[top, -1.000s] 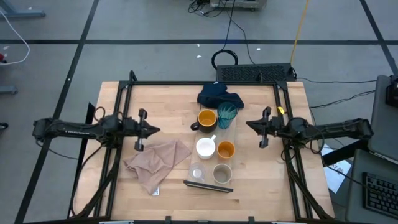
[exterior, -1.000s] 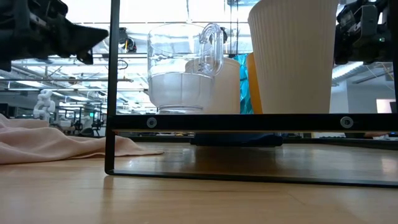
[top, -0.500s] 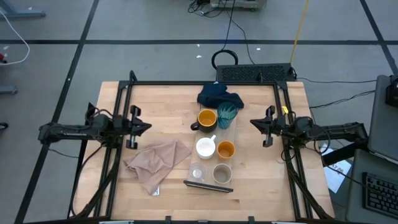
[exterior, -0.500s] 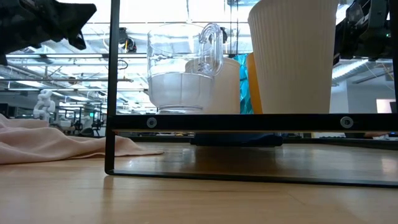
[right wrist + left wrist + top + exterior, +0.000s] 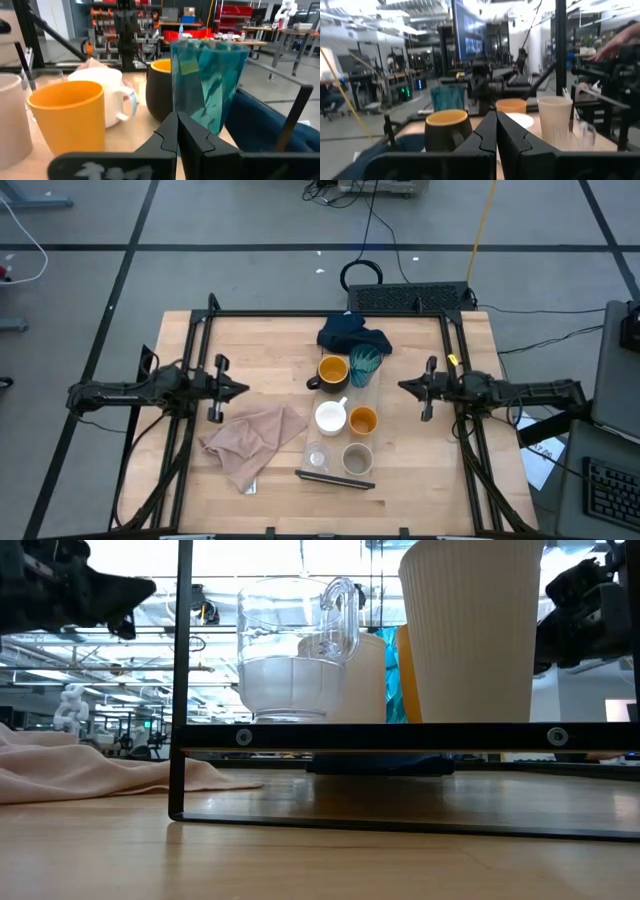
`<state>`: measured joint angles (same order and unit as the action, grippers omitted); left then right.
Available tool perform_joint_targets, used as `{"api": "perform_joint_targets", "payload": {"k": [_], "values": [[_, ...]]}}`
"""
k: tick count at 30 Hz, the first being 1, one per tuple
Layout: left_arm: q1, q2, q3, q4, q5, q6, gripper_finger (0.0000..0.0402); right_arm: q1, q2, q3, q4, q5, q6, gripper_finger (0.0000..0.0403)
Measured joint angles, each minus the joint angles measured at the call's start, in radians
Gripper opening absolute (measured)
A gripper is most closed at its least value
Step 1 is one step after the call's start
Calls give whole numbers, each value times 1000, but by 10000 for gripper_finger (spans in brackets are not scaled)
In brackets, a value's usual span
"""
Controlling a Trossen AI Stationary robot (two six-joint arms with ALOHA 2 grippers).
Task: Stack small to large cups/mugs on shelf
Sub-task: Return to Home Position
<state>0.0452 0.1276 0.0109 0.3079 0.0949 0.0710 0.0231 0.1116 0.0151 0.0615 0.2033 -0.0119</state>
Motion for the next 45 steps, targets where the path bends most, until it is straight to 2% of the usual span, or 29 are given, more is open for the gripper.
{"api": "perform_joint_targets", "payload": {"k": [6,12,16,34,45], "values": [[0,0,0,-63,0,0,5,-3,-50,0,3,-1,-1,0],[0,2,0,-231,0,-1,6,-3,-100,0,-7,-1,-3,0],[0,-1,0,-277,0,-3,5,-3,-111,0,-8,0,-3,0],[0,-3,0,-296,-73,-1,5,66,-111,0,-15,0,-3,0],[0,-35,0,-298,-78,-1,5,113,-111,0,-15,0,-3,0]]}}
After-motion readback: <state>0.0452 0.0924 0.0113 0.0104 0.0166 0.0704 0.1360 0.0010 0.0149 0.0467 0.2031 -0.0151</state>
